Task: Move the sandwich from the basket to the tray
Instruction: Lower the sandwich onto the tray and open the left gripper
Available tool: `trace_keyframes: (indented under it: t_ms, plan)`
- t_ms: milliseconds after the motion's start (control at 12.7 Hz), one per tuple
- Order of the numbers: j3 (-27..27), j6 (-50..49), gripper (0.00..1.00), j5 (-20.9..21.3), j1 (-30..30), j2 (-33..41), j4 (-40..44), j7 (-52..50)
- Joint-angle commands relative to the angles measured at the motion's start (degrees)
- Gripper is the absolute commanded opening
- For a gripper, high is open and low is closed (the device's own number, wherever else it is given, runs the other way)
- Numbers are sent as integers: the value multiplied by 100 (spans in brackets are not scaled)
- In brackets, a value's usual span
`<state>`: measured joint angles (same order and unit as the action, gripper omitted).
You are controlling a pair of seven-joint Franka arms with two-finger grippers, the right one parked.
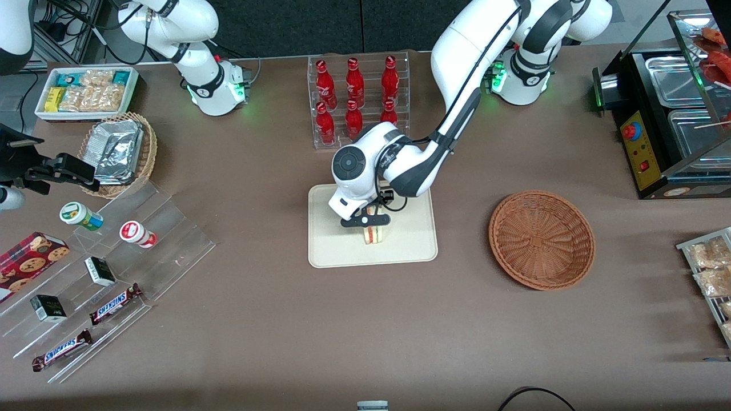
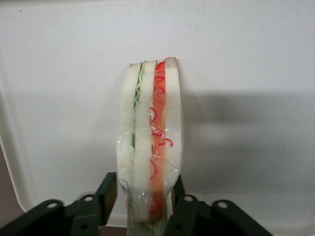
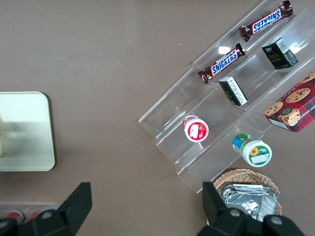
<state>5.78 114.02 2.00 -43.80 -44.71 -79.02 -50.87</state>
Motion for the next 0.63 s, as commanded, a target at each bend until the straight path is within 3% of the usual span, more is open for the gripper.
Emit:
trace_keyframes:
  t_ms: [0,550]
  plan:
    - [-86,-11,100,81,-85,-47,168,-99]
    - [-95,-459,100,90,65,138,676,-29]
